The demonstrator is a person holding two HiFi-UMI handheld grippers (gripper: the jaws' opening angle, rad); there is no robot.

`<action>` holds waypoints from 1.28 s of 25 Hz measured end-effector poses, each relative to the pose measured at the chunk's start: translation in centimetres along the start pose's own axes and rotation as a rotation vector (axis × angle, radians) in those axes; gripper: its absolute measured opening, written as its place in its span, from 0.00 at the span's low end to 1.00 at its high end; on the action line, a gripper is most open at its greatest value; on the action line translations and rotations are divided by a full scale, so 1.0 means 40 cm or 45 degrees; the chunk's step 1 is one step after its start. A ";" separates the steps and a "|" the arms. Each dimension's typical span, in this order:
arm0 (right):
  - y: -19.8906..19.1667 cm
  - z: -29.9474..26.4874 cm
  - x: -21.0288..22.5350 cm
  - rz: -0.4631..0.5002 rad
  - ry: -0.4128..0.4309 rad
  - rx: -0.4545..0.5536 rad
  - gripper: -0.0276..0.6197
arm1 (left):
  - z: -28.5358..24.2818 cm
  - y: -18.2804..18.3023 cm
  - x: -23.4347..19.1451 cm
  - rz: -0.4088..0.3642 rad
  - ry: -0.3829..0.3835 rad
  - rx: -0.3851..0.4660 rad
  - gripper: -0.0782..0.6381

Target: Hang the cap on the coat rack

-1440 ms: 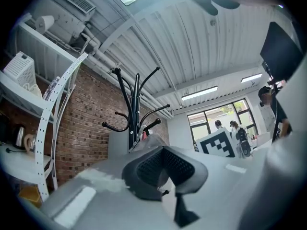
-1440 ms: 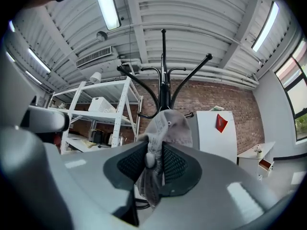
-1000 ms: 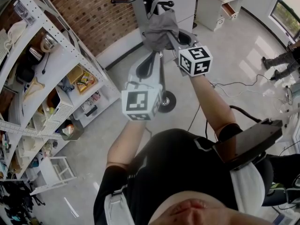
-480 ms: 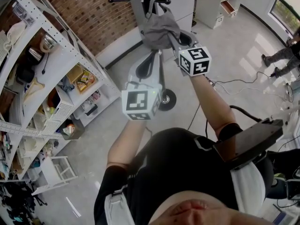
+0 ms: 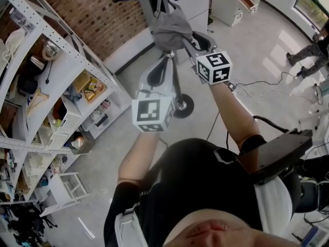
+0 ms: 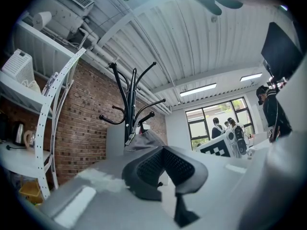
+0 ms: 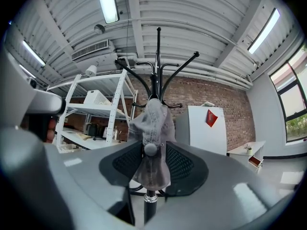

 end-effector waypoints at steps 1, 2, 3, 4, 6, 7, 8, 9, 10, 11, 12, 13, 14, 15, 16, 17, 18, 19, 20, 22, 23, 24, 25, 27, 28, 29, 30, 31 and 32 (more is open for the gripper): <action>-0.001 0.007 0.000 0.001 -0.002 -0.001 0.29 | 0.001 0.001 0.003 0.007 -0.004 0.002 0.21; -0.002 0.015 0.000 0.002 -0.005 -0.002 0.30 | 0.003 0.002 0.006 0.013 -0.007 0.003 0.21; -0.003 0.024 0.000 0.003 -0.009 -0.002 0.30 | 0.005 0.001 0.009 0.017 -0.010 0.002 0.21; -0.004 0.033 -0.001 0.004 -0.013 -0.002 0.30 | 0.007 0.000 0.011 0.020 -0.012 0.000 0.21; -0.005 0.053 -0.003 0.003 -0.017 -0.001 0.31 | 0.012 -0.004 0.015 0.023 -0.015 -0.003 0.21; -0.005 0.063 -0.005 0.002 -0.019 0.000 0.31 | 0.015 -0.006 0.017 0.027 -0.016 -0.006 0.21; -0.004 0.073 -0.008 0.003 -0.020 0.002 0.31 | 0.017 -0.008 0.019 0.033 -0.017 -0.008 0.21; -0.002 0.082 -0.013 0.003 -0.021 0.005 0.31 | 0.020 -0.010 0.021 0.039 -0.019 -0.011 0.21; -0.001 0.092 -0.018 0.005 -0.020 0.008 0.31 | 0.023 -0.012 0.024 0.043 -0.021 -0.014 0.21; 0.001 0.101 -0.023 0.007 -0.019 0.010 0.31 | 0.025 -0.013 0.027 0.047 -0.024 -0.016 0.21; 0.003 0.110 -0.029 0.008 -0.017 0.011 0.31 | 0.028 -0.013 0.031 0.048 -0.027 -0.017 0.21; 0.005 0.119 -0.035 0.008 -0.015 0.014 0.31 | 0.031 -0.014 0.034 0.048 -0.029 -0.016 0.21; 0.007 0.127 -0.041 0.007 -0.014 0.017 0.31 | 0.035 -0.014 0.036 0.047 -0.029 -0.016 0.21; 0.010 0.136 -0.046 0.006 -0.013 0.020 0.31 | 0.038 -0.014 0.037 0.046 -0.027 -0.015 0.21; 0.013 0.144 -0.052 0.005 -0.012 0.022 0.31 | 0.042 -0.014 0.039 0.044 -0.025 -0.014 0.21; 0.015 0.153 -0.058 0.005 -0.010 0.022 0.31 | 0.045 -0.014 0.039 0.041 -0.021 -0.013 0.21; 0.016 0.162 -0.066 0.005 -0.005 0.021 0.30 | 0.049 -0.015 0.040 0.036 -0.018 -0.010 0.21; 0.016 0.171 -0.074 0.005 0.001 0.021 0.30 | 0.054 -0.014 0.041 0.031 -0.016 -0.007 0.21; 0.016 0.181 -0.083 0.004 0.005 0.022 0.28 | 0.060 -0.014 0.043 0.025 -0.016 -0.005 0.21; 0.016 0.204 -0.100 -0.001 0.010 0.026 0.26 | 0.072 -0.013 0.046 0.018 -0.016 -0.001 0.21; 0.016 0.216 -0.108 -0.005 0.011 0.028 0.25 | 0.079 -0.014 0.048 0.018 -0.017 0.000 0.21; 0.015 0.228 -0.115 -0.008 0.011 0.032 0.23 | 0.086 -0.017 0.050 0.021 -0.019 0.000 0.21; 0.015 0.239 -0.122 -0.010 0.012 0.034 0.21 | 0.091 -0.020 0.052 0.026 -0.021 -0.001 0.21; 0.012 0.258 -0.136 -0.012 0.015 0.033 0.19 | 0.099 -0.033 0.053 0.043 -0.026 -0.009 0.21; 0.008 0.267 -0.142 -0.014 0.016 0.031 0.19 | 0.104 -0.040 0.055 0.053 -0.028 -0.016 0.21; 0.004 0.277 -0.146 -0.019 0.016 0.028 0.18 | 0.110 -0.047 0.056 0.062 -0.028 -0.022 0.21; -0.001 0.287 -0.150 -0.024 0.014 0.024 0.16 | 0.116 -0.051 0.058 0.070 -0.028 -0.026 0.21; -0.005 0.295 -0.152 -0.030 0.012 0.021 0.15 | 0.123 -0.054 0.060 0.077 -0.027 -0.024 0.21; -0.007 0.302 -0.154 -0.036 0.009 0.018 0.14 | 0.129 -0.055 0.060 0.082 -0.026 -0.019 0.21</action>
Point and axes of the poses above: the fingertips, and each gripper's own axes: z backward along the fingers, x to its right, y out of its top, the point moved 6 cm from there along z, backward along the fingers, and after that the axes turned 11 degrees about -z, right-handed, at the moved point
